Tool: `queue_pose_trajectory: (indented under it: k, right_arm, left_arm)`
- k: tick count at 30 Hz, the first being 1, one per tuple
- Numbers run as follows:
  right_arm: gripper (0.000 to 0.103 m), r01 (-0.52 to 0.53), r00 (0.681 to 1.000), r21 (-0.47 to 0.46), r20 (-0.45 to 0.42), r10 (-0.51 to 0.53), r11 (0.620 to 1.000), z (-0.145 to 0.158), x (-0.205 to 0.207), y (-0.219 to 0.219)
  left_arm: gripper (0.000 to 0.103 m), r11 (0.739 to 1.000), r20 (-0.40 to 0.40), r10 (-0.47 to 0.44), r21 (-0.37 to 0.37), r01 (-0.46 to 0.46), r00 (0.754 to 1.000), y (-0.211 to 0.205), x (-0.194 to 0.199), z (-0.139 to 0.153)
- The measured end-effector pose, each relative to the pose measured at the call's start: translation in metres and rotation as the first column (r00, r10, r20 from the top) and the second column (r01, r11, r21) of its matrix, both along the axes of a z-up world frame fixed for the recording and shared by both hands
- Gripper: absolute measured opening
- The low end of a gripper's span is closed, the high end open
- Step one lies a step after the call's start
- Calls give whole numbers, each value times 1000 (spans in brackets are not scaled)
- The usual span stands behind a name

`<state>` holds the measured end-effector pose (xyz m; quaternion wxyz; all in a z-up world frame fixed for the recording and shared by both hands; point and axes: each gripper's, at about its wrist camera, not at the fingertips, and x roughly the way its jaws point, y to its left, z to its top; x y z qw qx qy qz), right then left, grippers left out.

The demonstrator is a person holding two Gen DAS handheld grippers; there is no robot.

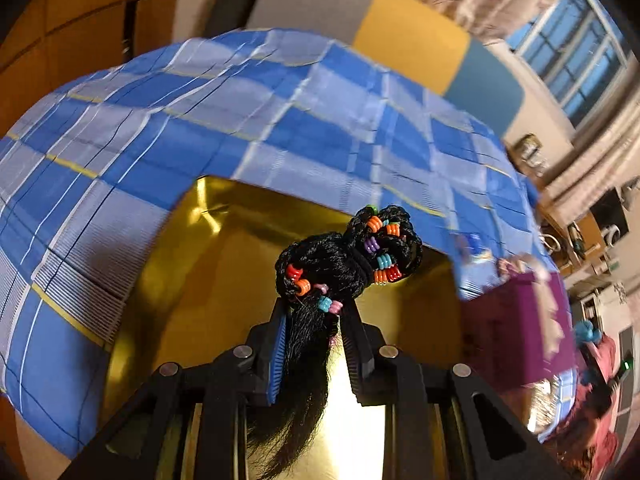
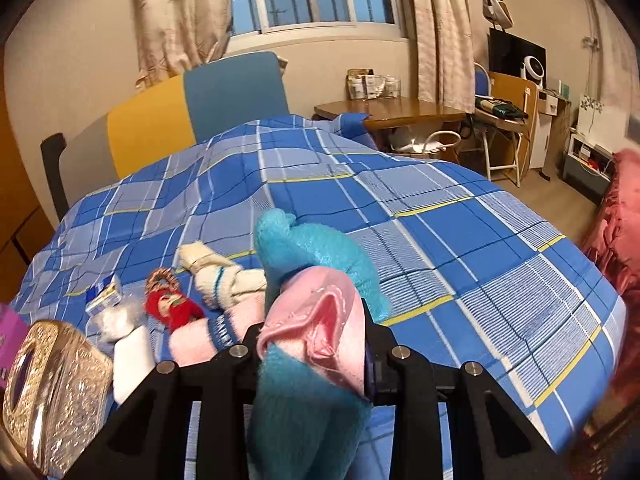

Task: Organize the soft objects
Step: 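Lower the black-haired doll into the gold tray and open the left tool, then lower the teal plush doll into the gold tray and open the right tool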

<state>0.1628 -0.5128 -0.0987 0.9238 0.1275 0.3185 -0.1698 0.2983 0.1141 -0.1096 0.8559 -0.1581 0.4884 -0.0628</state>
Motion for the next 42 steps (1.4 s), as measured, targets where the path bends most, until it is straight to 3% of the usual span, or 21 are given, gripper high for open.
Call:
queue_pose_trajectory:
  k: [8, 10, 13, 19, 24, 33, 42]
  right_arm:
    - [32, -60, 996, 29, 63, 58, 998, 22, -31, 46]
    - [32, -83, 993, 24, 85, 81, 996, 31, -38, 60]
    - [32, -120, 986, 17, 115, 117, 993, 44, -46, 81]
    - [32, -190, 969, 27, 165, 183, 981, 69, -53, 119]
    - [32, -265, 945, 16, 204, 256, 964, 93, -48, 155]
    - [32, -454, 862, 14, 260, 435, 891, 130, -20, 251]
    - [32, -633, 768, 107, 210, 605, 766, 115, 25, 368]
  left_arm:
    - [28, 992, -58, 118, 48, -115, 991, 38, 29, -36]
    - [33, 987, -61, 141, 83, -136, 988, 42, 34, -41]
    - [43, 987, -43, 146, 80, -142, 988, 44, 35, -39]
    - [43, 982, 55, 174, 65, -177, 983, 50, 8, -16]
    - [43, 985, 68, 166, 36, -169, 984, 49, -24, -12]
    - [43, 996, 78, 85, -6, -84, 993, 34, -77, -15]
    - [43, 999, 107, 46, -6, -46, 993, 34, -110, -12]
